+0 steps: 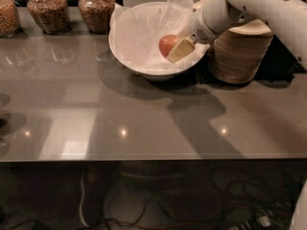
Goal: Pick apple from white bowl
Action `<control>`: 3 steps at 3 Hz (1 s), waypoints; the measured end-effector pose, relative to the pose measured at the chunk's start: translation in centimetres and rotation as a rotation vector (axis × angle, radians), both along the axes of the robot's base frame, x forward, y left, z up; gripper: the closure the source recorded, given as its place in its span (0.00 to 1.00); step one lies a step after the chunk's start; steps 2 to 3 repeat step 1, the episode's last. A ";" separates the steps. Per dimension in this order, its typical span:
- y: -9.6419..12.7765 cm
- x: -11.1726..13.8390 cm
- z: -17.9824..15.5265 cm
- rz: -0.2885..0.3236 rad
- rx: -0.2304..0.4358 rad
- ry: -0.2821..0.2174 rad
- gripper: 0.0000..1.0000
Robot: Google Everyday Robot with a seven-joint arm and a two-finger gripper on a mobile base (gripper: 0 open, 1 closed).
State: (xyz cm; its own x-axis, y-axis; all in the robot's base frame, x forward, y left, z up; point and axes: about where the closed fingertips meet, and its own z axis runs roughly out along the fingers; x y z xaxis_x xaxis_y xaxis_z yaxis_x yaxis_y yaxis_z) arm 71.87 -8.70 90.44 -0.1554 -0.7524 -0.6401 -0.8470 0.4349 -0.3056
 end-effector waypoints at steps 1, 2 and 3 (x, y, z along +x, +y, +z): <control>-2.2 -3.5 2.4 0.020 0.040 -0.049 1.00; -2.2 -3.5 2.4 0.020 0.040 -0.049 1.00; -2.2 -3.5 2.4 0.020 0.040 -0.049 1.00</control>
Offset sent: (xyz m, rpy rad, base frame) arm 0.0000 0.0000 0.0000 0.0000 0.0000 0.0000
